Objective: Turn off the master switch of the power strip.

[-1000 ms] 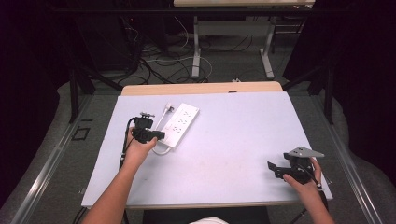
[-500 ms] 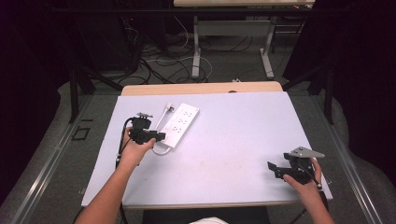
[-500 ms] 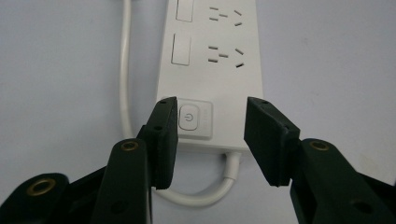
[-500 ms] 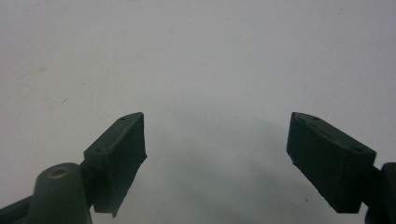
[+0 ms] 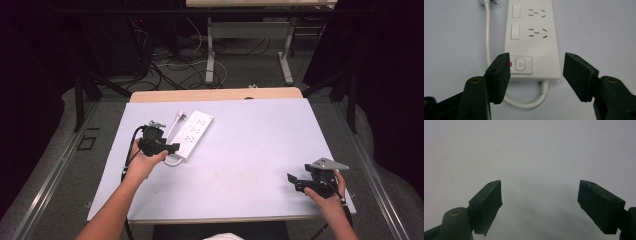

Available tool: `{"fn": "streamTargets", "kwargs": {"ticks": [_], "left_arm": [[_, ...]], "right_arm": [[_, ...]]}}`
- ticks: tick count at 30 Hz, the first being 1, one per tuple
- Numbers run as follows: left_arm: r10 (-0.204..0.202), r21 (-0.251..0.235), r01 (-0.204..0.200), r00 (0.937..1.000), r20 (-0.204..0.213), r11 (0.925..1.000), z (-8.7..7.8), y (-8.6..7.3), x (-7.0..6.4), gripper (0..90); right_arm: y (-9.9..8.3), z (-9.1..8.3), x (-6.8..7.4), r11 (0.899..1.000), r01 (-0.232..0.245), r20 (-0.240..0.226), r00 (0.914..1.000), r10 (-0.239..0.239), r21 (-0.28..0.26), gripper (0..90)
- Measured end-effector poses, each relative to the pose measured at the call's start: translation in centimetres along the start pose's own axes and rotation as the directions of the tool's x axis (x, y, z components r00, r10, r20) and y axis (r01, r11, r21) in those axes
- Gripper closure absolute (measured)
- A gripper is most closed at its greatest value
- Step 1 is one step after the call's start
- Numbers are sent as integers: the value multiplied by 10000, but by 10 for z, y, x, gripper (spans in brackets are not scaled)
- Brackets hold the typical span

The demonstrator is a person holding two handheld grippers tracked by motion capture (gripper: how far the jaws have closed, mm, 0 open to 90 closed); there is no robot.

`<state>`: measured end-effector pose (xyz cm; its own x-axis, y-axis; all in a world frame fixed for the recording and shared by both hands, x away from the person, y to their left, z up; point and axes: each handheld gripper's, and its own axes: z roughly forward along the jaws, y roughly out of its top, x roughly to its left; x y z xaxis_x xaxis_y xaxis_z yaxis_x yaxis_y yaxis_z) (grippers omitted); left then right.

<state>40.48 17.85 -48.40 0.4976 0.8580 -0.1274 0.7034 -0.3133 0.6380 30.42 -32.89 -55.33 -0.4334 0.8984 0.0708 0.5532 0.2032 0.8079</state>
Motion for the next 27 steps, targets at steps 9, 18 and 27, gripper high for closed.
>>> {"fn": "streamTargets", "kwargs": {"ticks": [9,18,27], "left_arm": [[559,-352,-562,9984,-105,9978,-13,-11,-2,305],[-5,-443,1,10000,-87,9990,-31,-28,0,246],[-436,-1018,438,9990,41,9938,-44,-48,6,63]], "right_arm": [[0,-1,0,10000,-70,27,10000,70,-54,189],[0,-2,0,10000,-43,29,10000,43,-62,189],[0,-3,-1,9999,-30,75,10000,31,-100,188]]}}
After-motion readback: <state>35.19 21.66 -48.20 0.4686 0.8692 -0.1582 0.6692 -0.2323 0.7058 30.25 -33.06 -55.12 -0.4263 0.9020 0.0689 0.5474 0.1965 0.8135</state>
